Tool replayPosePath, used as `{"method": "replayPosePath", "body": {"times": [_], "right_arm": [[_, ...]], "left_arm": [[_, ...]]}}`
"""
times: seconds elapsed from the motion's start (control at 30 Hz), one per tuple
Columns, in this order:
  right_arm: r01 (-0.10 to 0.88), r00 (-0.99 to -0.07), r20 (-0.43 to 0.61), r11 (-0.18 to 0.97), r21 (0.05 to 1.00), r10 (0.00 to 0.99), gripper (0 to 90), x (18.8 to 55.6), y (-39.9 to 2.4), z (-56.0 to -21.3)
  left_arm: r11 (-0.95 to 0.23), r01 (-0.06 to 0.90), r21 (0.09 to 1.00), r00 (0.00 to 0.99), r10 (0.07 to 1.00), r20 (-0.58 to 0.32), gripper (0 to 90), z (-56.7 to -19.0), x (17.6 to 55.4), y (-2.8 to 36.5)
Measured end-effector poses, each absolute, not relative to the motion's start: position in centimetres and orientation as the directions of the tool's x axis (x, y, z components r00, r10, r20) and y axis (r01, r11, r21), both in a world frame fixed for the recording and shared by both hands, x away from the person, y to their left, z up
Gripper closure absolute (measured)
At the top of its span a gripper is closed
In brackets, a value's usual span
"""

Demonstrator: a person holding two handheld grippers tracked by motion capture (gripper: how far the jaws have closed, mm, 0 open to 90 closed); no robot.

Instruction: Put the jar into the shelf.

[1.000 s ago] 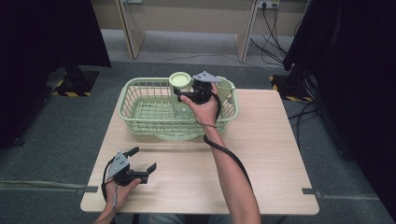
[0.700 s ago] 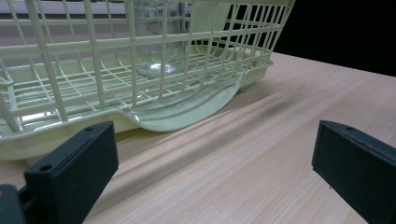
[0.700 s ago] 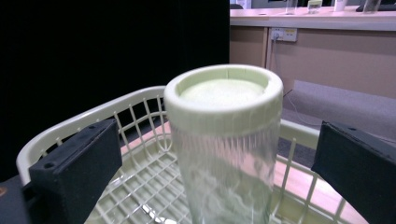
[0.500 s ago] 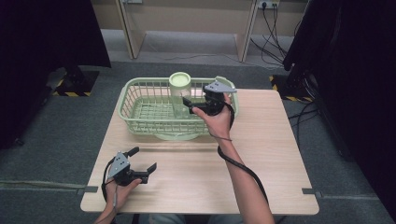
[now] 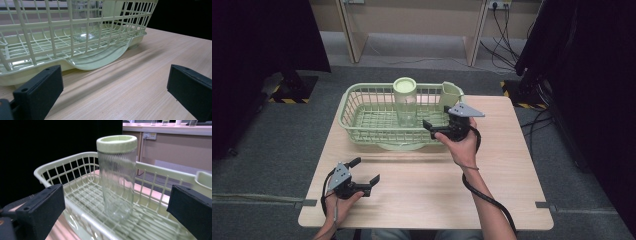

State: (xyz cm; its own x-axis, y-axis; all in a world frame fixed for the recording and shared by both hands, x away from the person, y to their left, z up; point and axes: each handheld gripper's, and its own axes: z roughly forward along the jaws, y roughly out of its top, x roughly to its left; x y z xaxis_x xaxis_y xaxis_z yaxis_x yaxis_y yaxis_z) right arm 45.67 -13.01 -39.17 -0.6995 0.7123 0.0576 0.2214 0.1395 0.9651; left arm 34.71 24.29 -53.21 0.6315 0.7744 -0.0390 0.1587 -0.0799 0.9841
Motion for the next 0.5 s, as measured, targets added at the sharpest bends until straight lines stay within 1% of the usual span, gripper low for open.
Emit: {"method": "replayPosePath", "body": {"times": [0.03,0.07,0.13,0.23,0.3,0.4,0.47,0.5], "right_arm": [[0.221,-0.699,0.058,0.139,0.965,0.712,1.2,45.7,-13.0,-39.2],[0.228,-0.693,0.061,0.138,0.964,0.718,1.2,44.8,-13.9,-39.8],[0.228,-0.693,0.061,0.138,0.964,0.718,1.2,44.8,-13.9,-39.8],[0.247,-0.680,0.061,0.149,0.957,0.731,1.2,43.1,-15.7,-41.5],[0.247,-0.680,0.061,0.149,0.957,0.731,1.2,43.1,-15.7,-41.5],[0.269,-0.655,0.071,0.144,0.952,0.753,1.2,41.7,-17.9,-43.0],[0.269,-0.655,0.071,0.144,0.952,0.753,1.2,41.7,-17.9,-43.0],[0.281,-0.645,0.076,0.143,0.949,0.761,1.2,41.0,-18.9,-43.6]], "left_arm": [[-0.080,0.159,0.984,0.631,0.774,-0.039,0.0,-53.2,34.7,24.3],[-0.080,0.159,0.984,0.631,0.774,-0.039,0.0,-53.2,34.7,24.3],[-0.079,0.158,0.984,0.631,0.775,-0.039,0.0,-53.2,34.7,24.3],[-0.080,0.159,0.984,0.630,0.775,-0.039,0.0,-53.2,34.7,24.3],[-0.081,0.157,0.984,0.630,0.776,-0.036,0.0,-53.2,34.7,24.3],[-0.081,0.156,0.984,0.630,0.776,-0.036,0.0,-53.2,34.7,24.2],[-0.082,0.157,0.984,0.630,0.776,-0.036,0.0,-53.2,34.7,24.2],[-0.082,0.157,0.984,0.630,0.776,-0.036,0.0,-53.2,34.7,24.2]]}}
